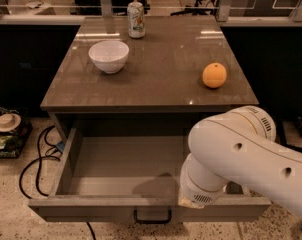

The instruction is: Open top drawer

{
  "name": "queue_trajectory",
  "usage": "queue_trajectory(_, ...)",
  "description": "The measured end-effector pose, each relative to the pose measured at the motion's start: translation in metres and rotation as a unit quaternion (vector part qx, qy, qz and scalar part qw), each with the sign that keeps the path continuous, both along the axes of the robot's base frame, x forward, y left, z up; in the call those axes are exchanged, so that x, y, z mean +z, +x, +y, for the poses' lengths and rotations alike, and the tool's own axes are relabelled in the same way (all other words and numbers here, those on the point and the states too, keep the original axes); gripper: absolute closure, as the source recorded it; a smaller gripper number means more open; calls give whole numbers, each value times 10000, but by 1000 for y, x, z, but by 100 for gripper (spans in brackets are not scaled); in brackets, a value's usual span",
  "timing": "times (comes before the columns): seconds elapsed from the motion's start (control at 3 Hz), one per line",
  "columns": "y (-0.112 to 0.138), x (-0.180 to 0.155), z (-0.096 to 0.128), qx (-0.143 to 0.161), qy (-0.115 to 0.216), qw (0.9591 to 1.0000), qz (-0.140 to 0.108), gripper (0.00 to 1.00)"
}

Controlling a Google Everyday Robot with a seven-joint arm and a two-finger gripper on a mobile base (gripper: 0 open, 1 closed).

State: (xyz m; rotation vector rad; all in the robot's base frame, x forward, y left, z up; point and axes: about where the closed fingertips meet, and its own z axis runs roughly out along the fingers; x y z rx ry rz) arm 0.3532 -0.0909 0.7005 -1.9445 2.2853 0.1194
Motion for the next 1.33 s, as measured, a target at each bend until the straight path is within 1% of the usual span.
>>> queue_trajectory(0.33, -4, 0, 3, 16, 21, 10000, -15, 100)
queue_trajectory(0.67, 17, 12, -4, 104, -116, 9992, -363, 100)
queue_trajectory(1.0, 50, 37, -25, 266, -415, 9956, -802, 100)
queue_trajectory(1.33, 73, 33, -43, 290, -376, 9948, -896, 100)
